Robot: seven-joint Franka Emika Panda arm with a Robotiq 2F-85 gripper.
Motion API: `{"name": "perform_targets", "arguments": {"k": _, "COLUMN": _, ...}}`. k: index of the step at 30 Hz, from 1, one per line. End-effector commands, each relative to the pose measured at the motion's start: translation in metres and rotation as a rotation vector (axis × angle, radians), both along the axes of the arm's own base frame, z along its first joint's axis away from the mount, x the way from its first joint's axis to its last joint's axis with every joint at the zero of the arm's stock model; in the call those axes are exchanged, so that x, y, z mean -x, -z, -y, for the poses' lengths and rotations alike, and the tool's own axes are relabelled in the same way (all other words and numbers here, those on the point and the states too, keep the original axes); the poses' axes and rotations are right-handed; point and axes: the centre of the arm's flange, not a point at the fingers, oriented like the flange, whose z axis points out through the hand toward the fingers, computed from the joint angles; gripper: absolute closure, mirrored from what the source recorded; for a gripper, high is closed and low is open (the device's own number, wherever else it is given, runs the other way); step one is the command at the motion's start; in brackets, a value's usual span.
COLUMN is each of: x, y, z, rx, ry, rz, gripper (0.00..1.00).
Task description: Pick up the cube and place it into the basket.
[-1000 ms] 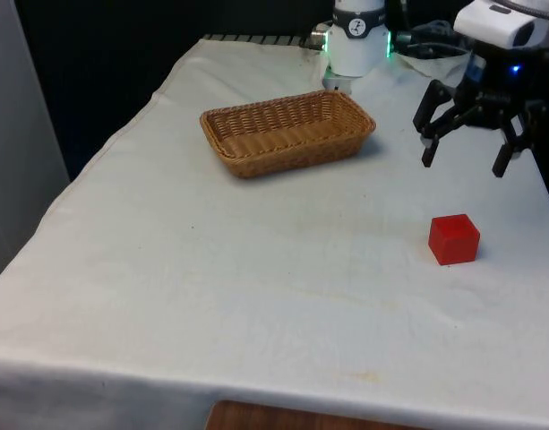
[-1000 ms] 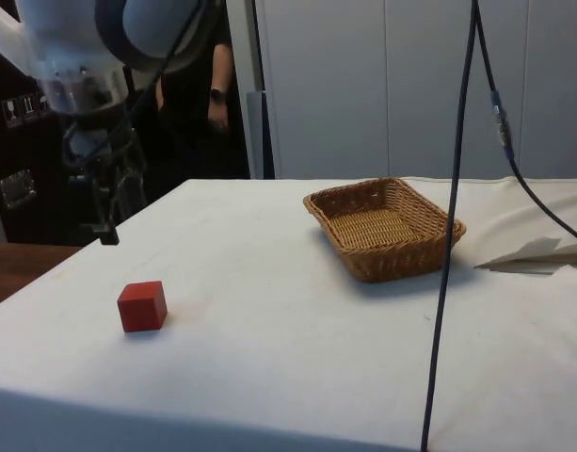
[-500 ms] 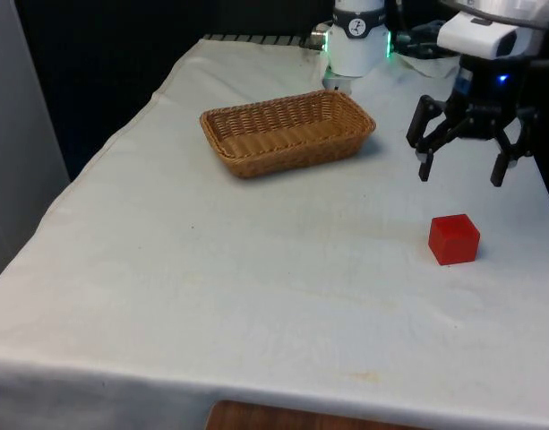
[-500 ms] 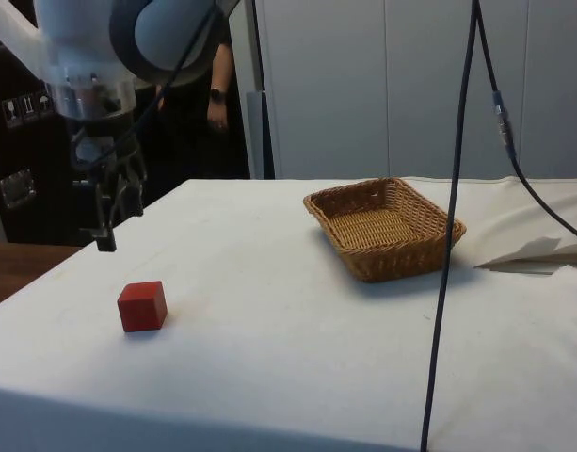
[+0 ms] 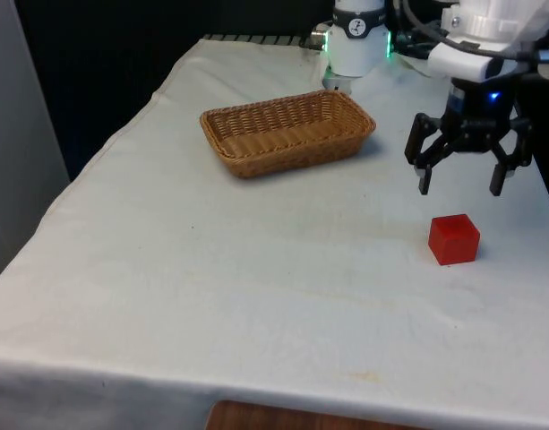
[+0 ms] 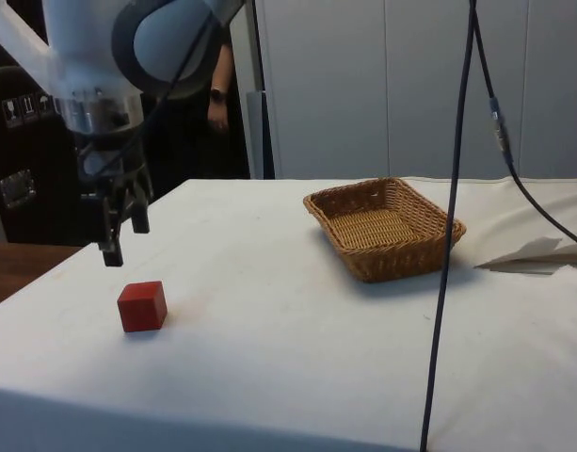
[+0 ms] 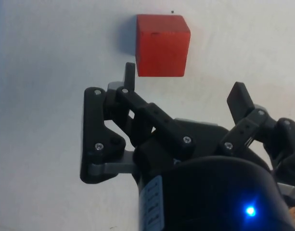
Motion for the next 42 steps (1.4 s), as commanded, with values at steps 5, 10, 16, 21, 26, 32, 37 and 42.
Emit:
{"name": "perform_targets", "arguments": {"k": 5, "x": -0.001, "y": 0.016, "z": -0.001, "rx": -0.013, "ry": -0.027, "rz": -0.002, "gripper": 0.0}}
{"name": "perform_targets", "arguments": {"k": 10, "x": 0.0, "y": 0.023, "z": -0.002, "rx": -0.015, "ry": -0.047, "rz": -0.004, "gripper": 0.0}}
{"name": "perform_targets", "arguments": {"k": 16, "x": 0.001, "y": 0.033, "z": -0.002, "rx": -0.012, "ry": -0.062, "rz": -0.015, "gripper": 0.0}}
{"name": "perform_targets", "arguments": {"k": 21, "x": -0.001, "y": 0.05, "z": -0.002, "rx": -0.038, "ry": -0.087, "rz": -0.019, "gripper": 0.0}}
{"name": "perform_targets", "arguments": {"k": 26, "x": -0.002, "y": 0.059, "z": -0.002, "rx": -0.047, "ry": -0.096, "rz": -0.019, "gripper": 0.0}}
{"name": "perform_targets", "arguments": {"k": 32, "x": -0.003, "y": 0.073, "z": -0.001, "rx": -0.047, "ry": -0.105, "rz": -0.021, "gripper": 0.0}}
{"name": "perform_targets", "arguments": {"k": 37, "x": -0.002, "y": 0.081, "z": -0.001, "rx": -0.065, "ry": -0.113, "rz": -0.022, "gripper": 0.0}}
{"name": "perform_targets", "arguments": {"k": 42, "x": -0.001, "y": 0.08, "z": -0.002, "rx": -0.057, "ry": -0.113, "rz": -0.023, "gripper": 0.0}}
